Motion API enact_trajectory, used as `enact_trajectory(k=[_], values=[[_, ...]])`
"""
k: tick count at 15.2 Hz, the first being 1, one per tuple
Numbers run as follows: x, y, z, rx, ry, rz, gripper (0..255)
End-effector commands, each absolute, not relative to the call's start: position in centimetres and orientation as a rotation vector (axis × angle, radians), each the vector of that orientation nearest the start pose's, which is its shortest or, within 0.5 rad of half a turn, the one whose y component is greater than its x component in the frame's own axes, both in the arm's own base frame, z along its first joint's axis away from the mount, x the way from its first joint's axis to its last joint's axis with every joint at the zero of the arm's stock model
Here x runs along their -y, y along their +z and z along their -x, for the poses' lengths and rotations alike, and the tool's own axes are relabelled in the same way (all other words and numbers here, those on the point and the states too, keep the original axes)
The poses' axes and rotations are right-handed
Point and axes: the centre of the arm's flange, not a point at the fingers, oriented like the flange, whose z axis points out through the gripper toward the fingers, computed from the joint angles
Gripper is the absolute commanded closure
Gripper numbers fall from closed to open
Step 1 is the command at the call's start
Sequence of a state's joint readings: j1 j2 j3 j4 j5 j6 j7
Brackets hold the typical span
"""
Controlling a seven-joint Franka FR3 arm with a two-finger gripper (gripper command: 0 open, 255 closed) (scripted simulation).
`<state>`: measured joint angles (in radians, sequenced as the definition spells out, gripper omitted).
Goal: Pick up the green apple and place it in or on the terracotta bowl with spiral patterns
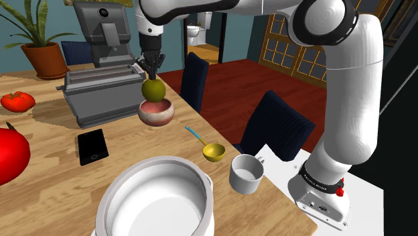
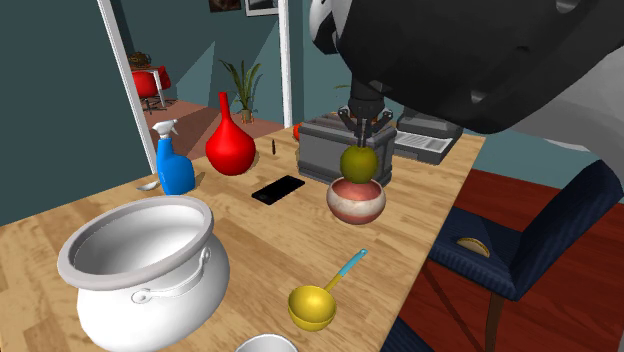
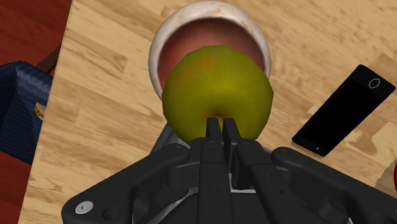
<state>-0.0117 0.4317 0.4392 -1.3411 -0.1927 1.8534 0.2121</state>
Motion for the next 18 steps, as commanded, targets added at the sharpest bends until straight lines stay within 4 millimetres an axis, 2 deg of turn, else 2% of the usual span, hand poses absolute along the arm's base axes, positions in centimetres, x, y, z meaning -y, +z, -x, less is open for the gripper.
enact_trajectory(k=[1, 2, 10, 11, 16, 18], values=[[-22.0, 50.0, -65.6, 0.328, -0.184, 3.092, 255], [-22.0, 49.4, -65.6, 0.328, -0.184, 3.092, 255], [-22.0, 49.4, -65.6, 0.328, -0.184, 3.092, 255], [-22.0, 49.4, -65.6, 0.328, -0.184, 3.092, 0], [-22.0, 49.4, -65.6, 0.328, -0.184, 3.092, 0], [-21.9, 52.0, -65.3, 0.328, -0.184, 3.092, 0]])
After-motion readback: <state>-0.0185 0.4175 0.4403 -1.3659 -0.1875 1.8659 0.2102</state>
